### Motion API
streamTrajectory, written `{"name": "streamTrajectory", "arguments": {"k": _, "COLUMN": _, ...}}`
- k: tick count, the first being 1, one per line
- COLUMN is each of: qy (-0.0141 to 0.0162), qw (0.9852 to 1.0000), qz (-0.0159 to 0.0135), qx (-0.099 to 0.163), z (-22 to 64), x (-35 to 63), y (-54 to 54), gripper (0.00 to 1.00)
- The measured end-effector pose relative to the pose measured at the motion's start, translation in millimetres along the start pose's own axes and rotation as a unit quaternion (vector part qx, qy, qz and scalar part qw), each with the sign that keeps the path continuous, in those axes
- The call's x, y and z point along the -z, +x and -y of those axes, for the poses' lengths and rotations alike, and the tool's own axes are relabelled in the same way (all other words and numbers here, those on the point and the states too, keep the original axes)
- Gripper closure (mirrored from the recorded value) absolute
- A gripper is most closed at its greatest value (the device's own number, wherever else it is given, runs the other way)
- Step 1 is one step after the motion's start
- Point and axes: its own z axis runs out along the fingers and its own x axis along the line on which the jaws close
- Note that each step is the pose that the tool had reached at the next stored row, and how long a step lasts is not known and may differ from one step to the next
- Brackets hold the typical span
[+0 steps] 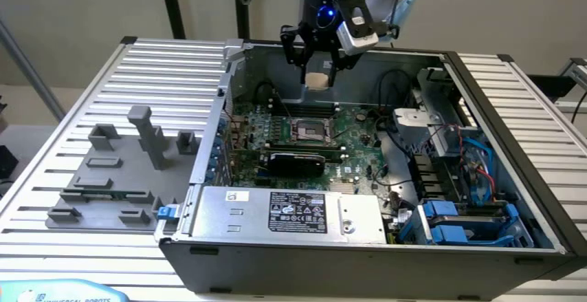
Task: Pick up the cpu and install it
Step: 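Place the cpu into insertion slot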
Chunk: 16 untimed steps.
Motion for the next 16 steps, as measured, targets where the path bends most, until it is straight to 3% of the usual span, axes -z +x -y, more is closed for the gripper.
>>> {"name": "streamTrajectory", "arguments": {"k": 4, "qy": -0.0003, "qw": 0.9993, "qz": 0.0028, "qx": -0.036, "z": 0.1, "x": -0.9, "y": 0.0, "gripper": 0.45}}
{"name": "streamTrajectory", "arguments": {"k": 8, "qy": -0.0007, "qw": 0.9974, "qz": 0.0056, "qx": -0.072, "z": 0.1, "x": -1.8, "y": 0.0, "gripper": 0.45}}
{"name": "streamTrajectory", "arguments": {"k": 12, "qy": -0.001, "qw": 0.994, "qz": 0.0084, "qx": -0.109, "z": 0.2, "x": -2.9, "y": 0.0, "gripper": 0.45}}
{"name": "streamTrajectory", "arguments": {"k": 16, "qy": -0.0013, "qw": 0.9894, "qz": 0.0112, "qx": -0.145, "z": 0.3, "x": -3.9, "y": 0.0, "gripper": 0.45}}
